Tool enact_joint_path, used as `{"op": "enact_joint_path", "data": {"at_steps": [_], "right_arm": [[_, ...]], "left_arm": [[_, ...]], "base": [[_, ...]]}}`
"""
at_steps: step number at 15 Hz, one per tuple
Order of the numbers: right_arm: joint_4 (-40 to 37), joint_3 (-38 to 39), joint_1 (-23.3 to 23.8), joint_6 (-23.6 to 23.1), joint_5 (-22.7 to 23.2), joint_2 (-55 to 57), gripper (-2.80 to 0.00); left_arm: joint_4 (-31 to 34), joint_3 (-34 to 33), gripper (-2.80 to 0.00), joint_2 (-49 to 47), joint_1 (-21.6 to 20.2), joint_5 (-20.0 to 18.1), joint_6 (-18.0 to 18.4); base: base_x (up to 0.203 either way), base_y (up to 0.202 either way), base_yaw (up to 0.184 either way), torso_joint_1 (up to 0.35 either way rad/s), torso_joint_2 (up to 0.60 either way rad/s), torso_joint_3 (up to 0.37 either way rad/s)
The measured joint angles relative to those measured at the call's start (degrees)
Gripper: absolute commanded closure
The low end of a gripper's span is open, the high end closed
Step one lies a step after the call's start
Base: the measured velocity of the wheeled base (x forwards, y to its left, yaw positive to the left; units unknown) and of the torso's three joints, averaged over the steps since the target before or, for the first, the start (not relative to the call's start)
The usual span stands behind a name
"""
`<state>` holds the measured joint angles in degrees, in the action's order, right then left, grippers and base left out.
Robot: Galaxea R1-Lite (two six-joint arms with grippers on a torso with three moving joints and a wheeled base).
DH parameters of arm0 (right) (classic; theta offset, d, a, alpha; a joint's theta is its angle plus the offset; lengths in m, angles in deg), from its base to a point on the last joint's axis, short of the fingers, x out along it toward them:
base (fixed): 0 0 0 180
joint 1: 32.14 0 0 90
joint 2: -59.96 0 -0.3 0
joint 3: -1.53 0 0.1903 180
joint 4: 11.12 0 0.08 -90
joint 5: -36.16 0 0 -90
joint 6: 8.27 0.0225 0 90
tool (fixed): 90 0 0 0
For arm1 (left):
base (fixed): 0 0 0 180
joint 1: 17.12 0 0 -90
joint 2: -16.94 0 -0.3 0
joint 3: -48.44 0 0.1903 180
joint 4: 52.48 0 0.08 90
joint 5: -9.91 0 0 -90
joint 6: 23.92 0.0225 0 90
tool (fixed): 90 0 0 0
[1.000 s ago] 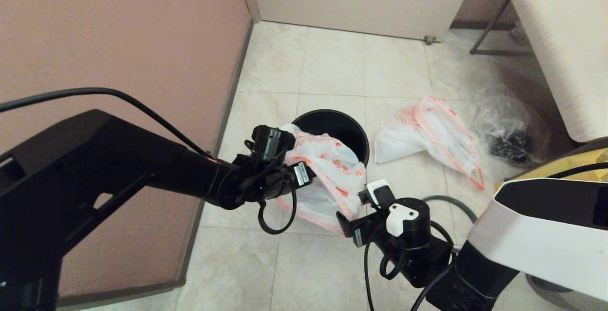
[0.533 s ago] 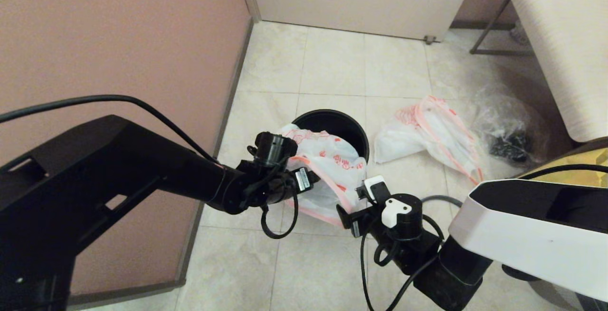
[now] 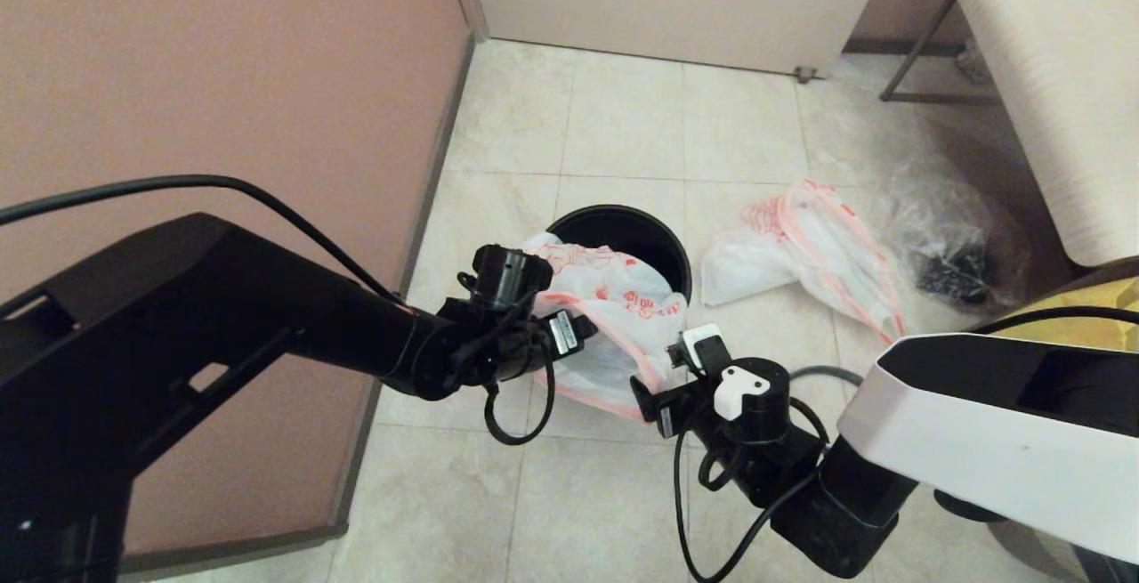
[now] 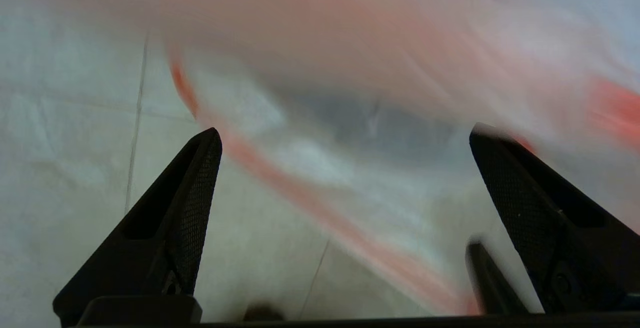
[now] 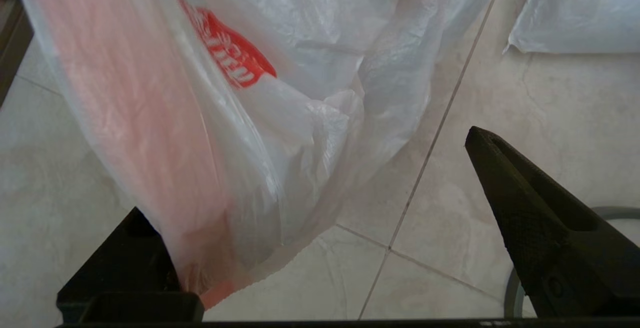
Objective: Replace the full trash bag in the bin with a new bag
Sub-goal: Put the new garbage bag on the trash can
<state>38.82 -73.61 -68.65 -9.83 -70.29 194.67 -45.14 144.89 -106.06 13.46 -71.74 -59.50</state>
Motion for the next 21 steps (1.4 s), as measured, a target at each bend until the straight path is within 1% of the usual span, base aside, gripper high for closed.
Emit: {"op": "enact_joint_path", "data": {"at_steps": [1,4,5,7,11,12,14,18,21], "right_arm": [[-0.1,-0.3,0.1,0.0,0.1,0.0,-2.80],[-0.2,-0.8,0.4,0.0,0.6,0.0,-2.80],[-0.2,-0.8,0.4,0.0,0.7,0.0,-2.80],[-0.2,-0.9,0.3,0.0,0.6,-0.1,-2.80],[-0.3,-0.9,0.2,0.0,0.7,-1.0,-2.80],[-0.3,-0.9,0.2,0.0,0.7,-1.1,-2.80],[-0.3,-0.9,0.2,0.0,0.7,-1.3,-2.80],[-0.3,-0.9,0.2,0.0,0.8,-1.3,-2.80],[-0.3,-0.9,0.2,0.0,1.1,-1.2,-2.80]], "left_arm": [[0.1,0.5,-2.80,-0.4,-0.1,0.0,-0.1],[-0.8,-1.6,-2.80,-1.6,-0.5,0.1,-1.1],[-1.1,-1.0,-2.80,-2.2,-0.7,0.1,-1.2],[-1.2,2.2,-2.80,-4.1,-0.9,0.2,-1.2],[-0.4,12.6,-2.80,-8.9,-1.3,0.4,-1.1],[0.9,14.7,0.00,-10.2,-1.3,0.4,-1.1],[4.7,18.3,0.00,-12.4,-1.4,0.5,-1.2],[5.3,21.5,0.00,-15.0,-1.4,0.7,-1.3],[5.3,22.7,0.00,-15.9,-1.3,1.9,-1.4]], "base": [[0.000,0.000,0.000,0.000,0.00,0.000],[0.000,0.000,0.000,0.000,0.00,0.000],[0.000,0.000,0.000,0.000,0.00,0.000],[0.000,0.000,0.000,0.000,0.00,0.000],[0.000,0.000,0.000,0.000,0.00,0.000],[0.000,0.000,0.000,0.000,0.00,0.000],[0.000,0.000,0.000,0.000,0.00,0.000],[0.000,0.000,0.000,0.000,0.00,0.000],[0.000,0.000,0.000,0.000,0.00,0.000]]}}
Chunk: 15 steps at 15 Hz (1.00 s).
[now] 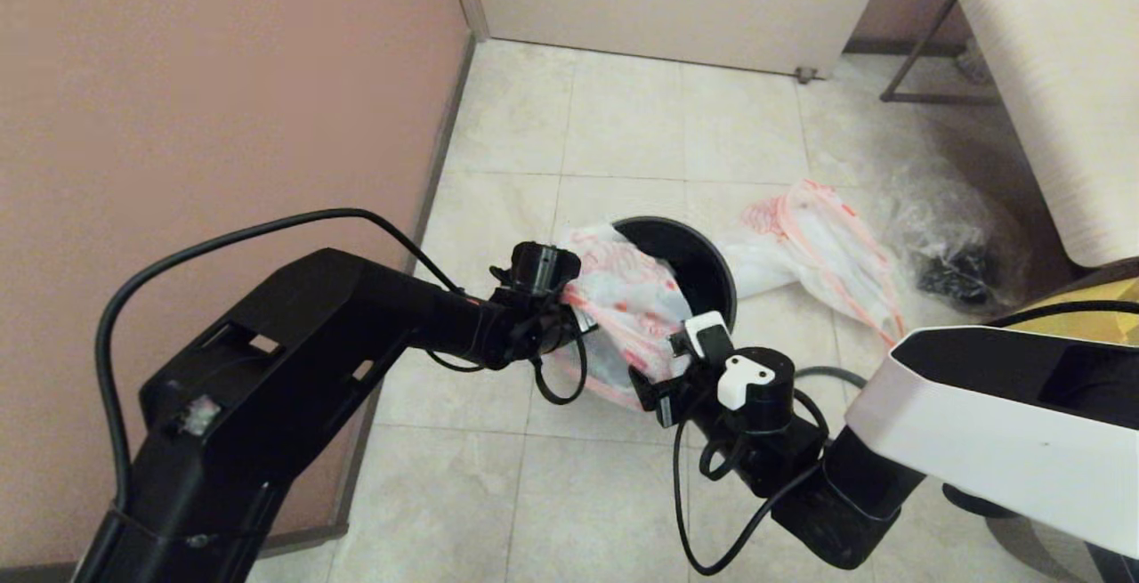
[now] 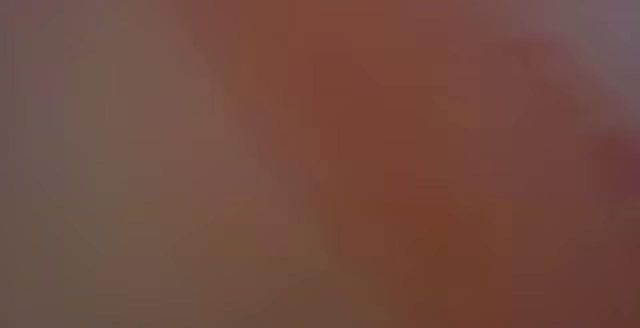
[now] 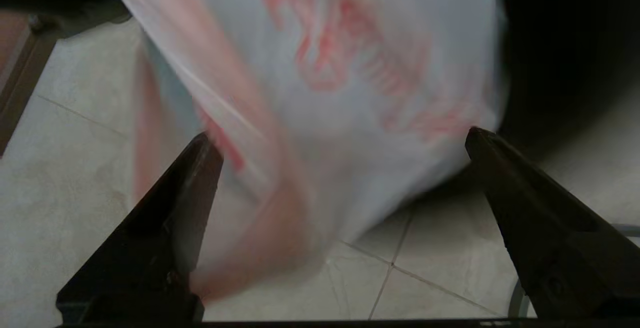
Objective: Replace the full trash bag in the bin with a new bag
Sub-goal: Put the new garbage bag on the trash can
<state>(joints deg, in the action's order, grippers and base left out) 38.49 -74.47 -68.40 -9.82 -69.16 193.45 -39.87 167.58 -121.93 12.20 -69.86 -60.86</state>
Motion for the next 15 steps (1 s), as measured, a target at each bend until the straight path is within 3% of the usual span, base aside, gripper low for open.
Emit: {"op": "enact_joint_path", "data": {"at_steps": [7,15], "right_arm": [[0.9,4.7,-2.6,0.3,0.4,-2.4,-2.80],[7.1,16.4,-7.9,2.8,0.2,-9.9,-2.80]], "left_arm": [[0.7,3.4,0.00,-1.5,0.0,6.0,-1.2],[1.9,5.1,0.00,-2.2,-0.6,6.9,-1.3]], "base": [[0.000,0.000,0.000,0.000,0.00,0.000],[0.000,0.000,0.000,0.000,0.00,0.000]]}}
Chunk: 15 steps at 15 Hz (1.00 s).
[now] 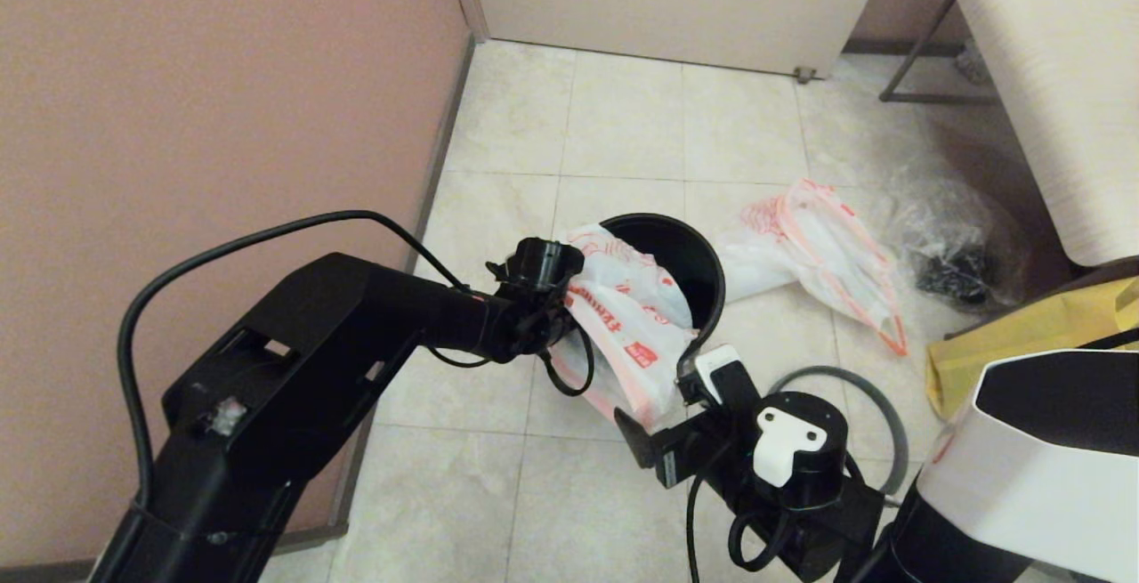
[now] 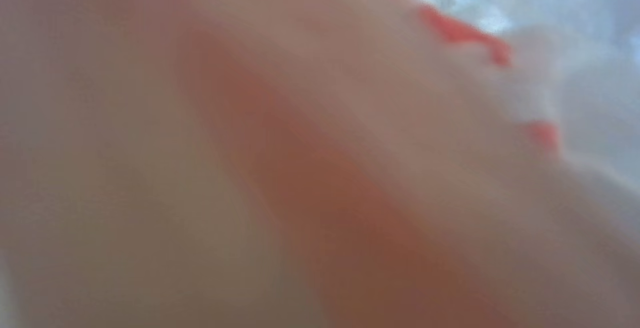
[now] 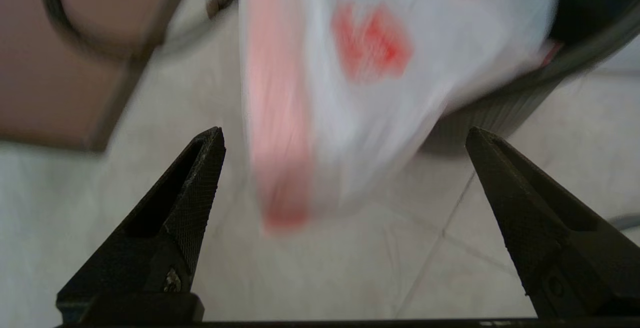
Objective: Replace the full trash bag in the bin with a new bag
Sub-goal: Put the new garbage bag on the trash can
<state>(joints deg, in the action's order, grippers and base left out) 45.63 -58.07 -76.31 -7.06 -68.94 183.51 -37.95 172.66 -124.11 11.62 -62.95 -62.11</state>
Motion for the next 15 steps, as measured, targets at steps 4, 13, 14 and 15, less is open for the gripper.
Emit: {"op": "enact_joint_path", "data": {"at_steps": [4,13,14,15], "right_arm": [[1.0,0.2,-0.7,1.7,0.1,-0.4,-2.80],[-4.9,5.7,-7.5,0.3,-2.8,-6.7,0.00],[-6.6,4.2,-7.7,-0.4,-3.0,-6.3,0.00],[-7.7,2.4,-7.4,-1.1,-3.0,-5.8,0.00]], "left_arm": [[0.0,0.5,0.00,-0.4,0.3,0.2,0.0],[1.2,-0.4,0.00,1.4,0.2,2.9,-0.9],[1.2,-0.7,0.00,1.7,0.2,2.9,-1.0],[1.2,-1.0,0.00,2.2,0.3,2.5,-1.5]], "base": [[0.000,0.000,0.000,0.000,0.00,0.000],[0.000,0.000,0.000,0.000,0.00,0.000],[0.000,0.000,0.000,0.000,0.00,0.000],[0.000,0.000,0.000,0.000,0.00,0.000]]}}
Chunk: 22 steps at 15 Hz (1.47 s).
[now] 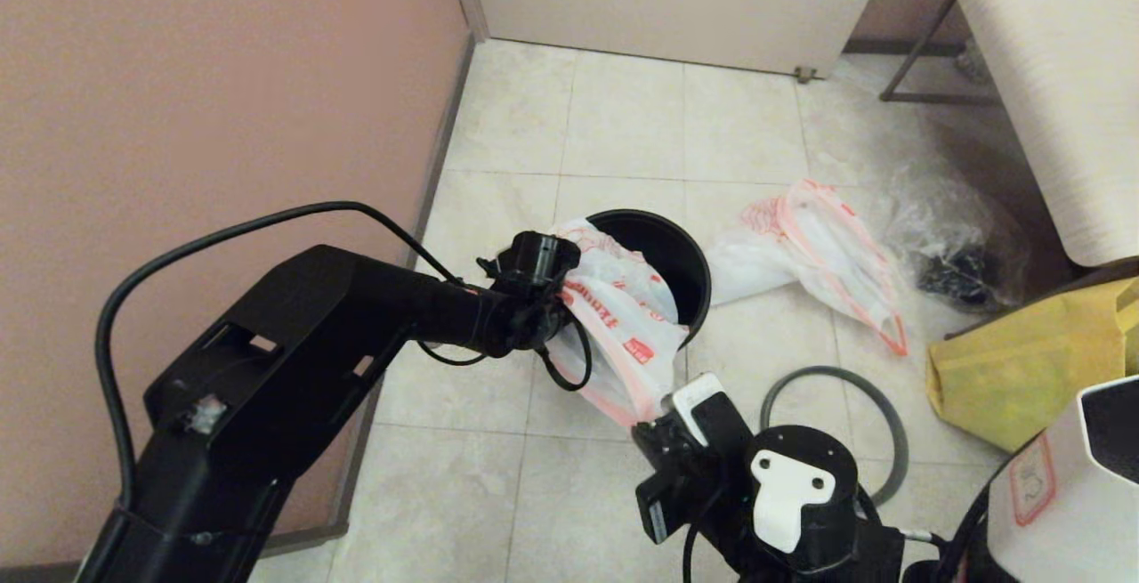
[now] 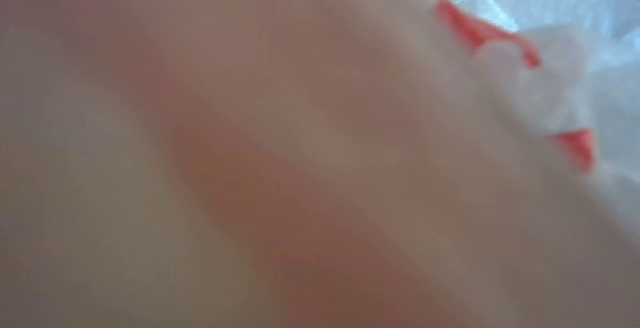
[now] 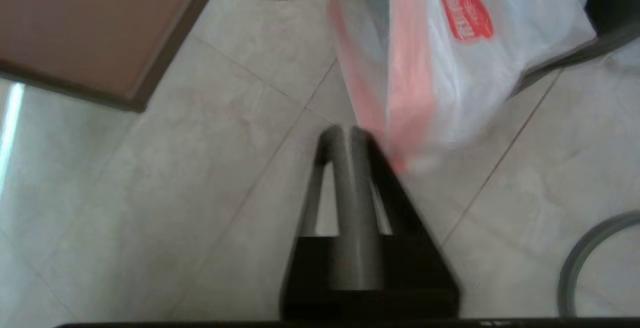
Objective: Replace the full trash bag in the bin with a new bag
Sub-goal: Put the new garbage bag on the trash can
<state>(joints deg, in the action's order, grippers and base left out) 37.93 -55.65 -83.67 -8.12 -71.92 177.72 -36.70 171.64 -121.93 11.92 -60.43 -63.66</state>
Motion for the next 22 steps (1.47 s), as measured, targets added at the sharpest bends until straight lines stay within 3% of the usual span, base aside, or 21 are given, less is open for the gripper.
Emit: {"op": "enact_joint_path", "data": {"at_steps": [7,15,22], "right_arm": [[-4.3,-8.6,1.8,-1.1,0.4,4.4,0.00],[-4.2,-17.2,11.7,-1.1,-3.5,12.4,0.00],[-4.1,-18.3,16.7,-1.1,-3.6,13.4,0.00]], "left_arm": [[-0.1,-1.2,0.00,2.0,-0.3,-1.8,-0.8],[-0.2,-2.6,0.00,2.9,0.3,-1.8,-1.3],[-0.6,-4.8,0.00,3.6,-0.3,-1.9,-1.3]], "base": [[0.000,0.000,0.000,0.000,0.00,0.000],[0.000,0.000,0.000,0.000,0.00,0.000],[0.000,0.000,0.000,0.000,0.00,0.000]]}}
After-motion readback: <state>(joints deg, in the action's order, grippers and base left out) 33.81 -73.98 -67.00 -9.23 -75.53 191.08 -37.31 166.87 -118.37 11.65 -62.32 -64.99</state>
